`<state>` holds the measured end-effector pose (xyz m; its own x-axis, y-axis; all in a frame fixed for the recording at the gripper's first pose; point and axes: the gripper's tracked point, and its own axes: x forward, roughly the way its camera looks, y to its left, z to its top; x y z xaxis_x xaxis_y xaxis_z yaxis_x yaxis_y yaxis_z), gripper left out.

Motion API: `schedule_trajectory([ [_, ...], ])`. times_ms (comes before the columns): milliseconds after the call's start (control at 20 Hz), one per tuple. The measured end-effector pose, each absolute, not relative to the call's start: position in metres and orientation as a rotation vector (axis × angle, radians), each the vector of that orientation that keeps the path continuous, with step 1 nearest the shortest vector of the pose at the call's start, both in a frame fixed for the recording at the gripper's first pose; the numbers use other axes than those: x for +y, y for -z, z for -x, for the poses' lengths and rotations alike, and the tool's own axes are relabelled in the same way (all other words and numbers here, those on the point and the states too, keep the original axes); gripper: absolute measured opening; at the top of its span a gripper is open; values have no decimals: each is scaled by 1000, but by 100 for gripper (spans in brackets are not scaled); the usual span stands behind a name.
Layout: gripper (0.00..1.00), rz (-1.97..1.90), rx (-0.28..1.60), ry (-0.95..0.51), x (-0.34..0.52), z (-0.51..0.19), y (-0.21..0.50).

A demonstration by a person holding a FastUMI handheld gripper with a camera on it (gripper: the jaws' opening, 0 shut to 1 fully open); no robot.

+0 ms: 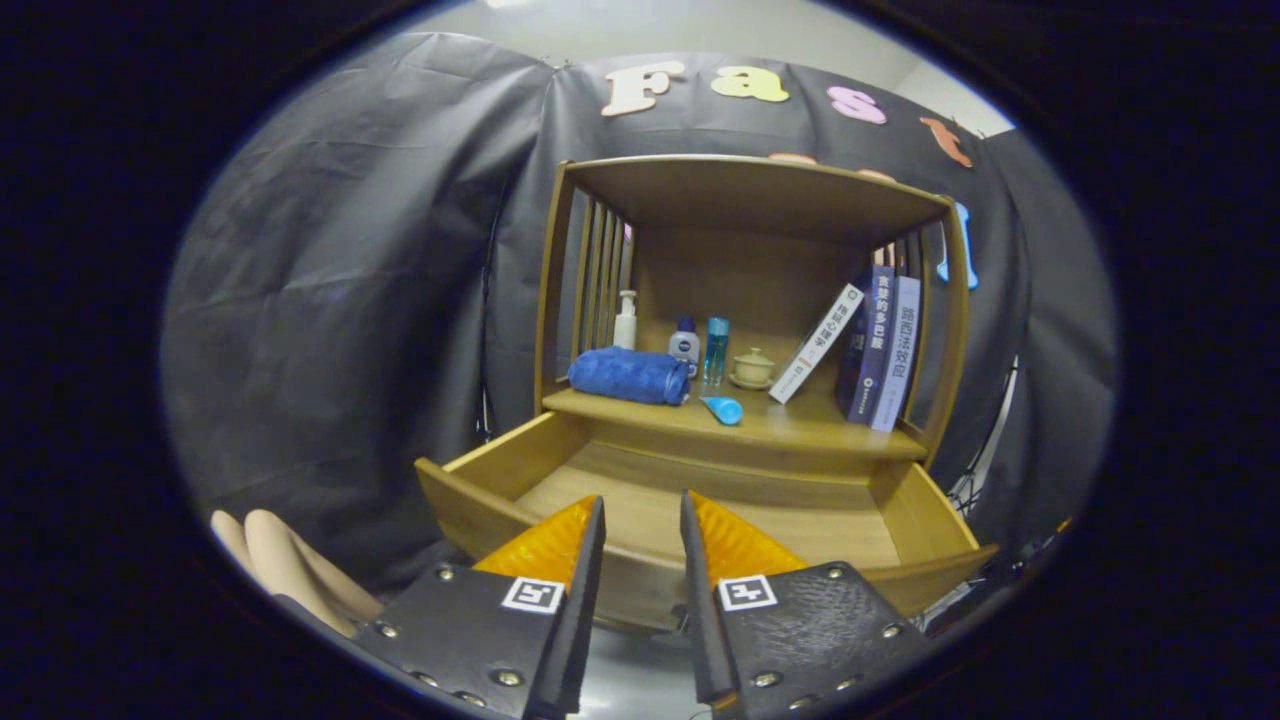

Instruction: Pull open the drawer, take out the items inside it, and place them on the countertop above the cabinet.

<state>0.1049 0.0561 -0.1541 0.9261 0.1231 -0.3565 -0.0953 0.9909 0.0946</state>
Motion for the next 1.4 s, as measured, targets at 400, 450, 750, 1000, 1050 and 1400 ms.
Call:
schedule_trajectory([
  [400,100,-82,379,6,53,-76,179],
  [450,99,-82,382,27,49,-75,183],
  [750,98,-61,406,97,43,-71,201],
  [1000,98,-77,416,145,37,-78,213],
  [1050,99,-79,414,151,37,-80,215],
  [1400,98,-73,419,181,33,-93,227],
])
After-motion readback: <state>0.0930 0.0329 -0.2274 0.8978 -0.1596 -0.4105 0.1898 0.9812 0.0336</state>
